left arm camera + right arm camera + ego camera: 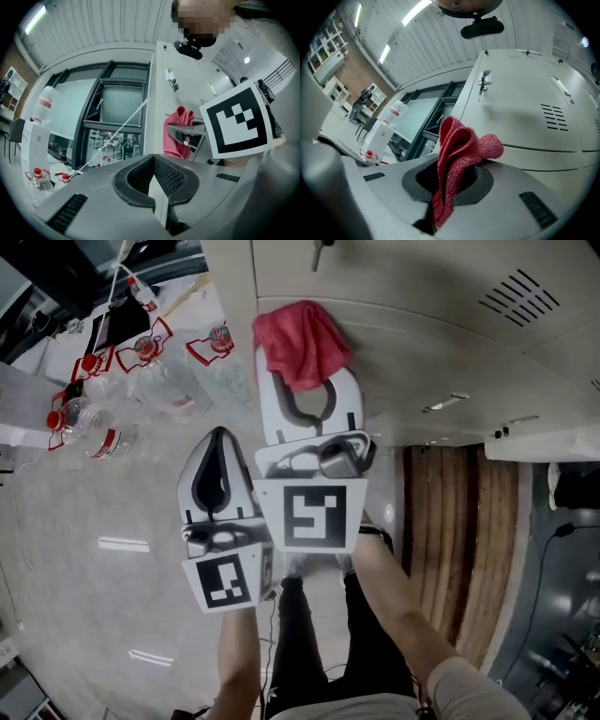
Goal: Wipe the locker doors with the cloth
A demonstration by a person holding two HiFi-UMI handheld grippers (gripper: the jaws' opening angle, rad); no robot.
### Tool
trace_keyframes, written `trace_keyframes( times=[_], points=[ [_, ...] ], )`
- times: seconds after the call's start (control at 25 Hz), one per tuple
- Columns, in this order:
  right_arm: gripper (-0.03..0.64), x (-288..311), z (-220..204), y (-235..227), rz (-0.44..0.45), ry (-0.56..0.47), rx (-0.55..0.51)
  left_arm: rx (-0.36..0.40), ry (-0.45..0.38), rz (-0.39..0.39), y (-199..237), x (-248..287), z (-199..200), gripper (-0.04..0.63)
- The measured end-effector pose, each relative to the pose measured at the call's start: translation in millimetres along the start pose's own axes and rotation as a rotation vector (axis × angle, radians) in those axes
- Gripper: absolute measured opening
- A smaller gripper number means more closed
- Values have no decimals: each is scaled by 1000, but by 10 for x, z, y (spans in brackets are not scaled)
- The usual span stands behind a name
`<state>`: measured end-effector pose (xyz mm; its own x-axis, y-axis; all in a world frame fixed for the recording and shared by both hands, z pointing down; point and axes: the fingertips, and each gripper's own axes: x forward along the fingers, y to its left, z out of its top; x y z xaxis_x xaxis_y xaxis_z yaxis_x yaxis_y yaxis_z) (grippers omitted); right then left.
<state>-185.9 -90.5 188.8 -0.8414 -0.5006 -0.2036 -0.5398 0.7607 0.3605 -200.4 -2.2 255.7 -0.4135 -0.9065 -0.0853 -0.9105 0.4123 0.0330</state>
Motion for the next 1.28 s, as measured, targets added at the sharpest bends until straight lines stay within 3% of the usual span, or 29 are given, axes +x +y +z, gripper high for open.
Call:
trace_keyframes(
  times=[0.48,0.68,0.88,1.0,1.28],
  points=[
    [31,-323,-245,-590,-72,27,-24,7,-60,-64,-445,185,37,15],
    [31,-494,-292,-969,-128,14,-32,8,19,-62,-635,219,-164,15],
    [31,-682,-393,-1326,-175,22,-59,14,25,-91,-903,290,-214,15],
    [31,-802,-470,-1549,-205,32,-78,16,-27,-127,-1082,357,-151,15],
    [31,-1066,-651,-2023,-285,66,-105,37,10,-129,-1283,396,-287,15]
  ],
)
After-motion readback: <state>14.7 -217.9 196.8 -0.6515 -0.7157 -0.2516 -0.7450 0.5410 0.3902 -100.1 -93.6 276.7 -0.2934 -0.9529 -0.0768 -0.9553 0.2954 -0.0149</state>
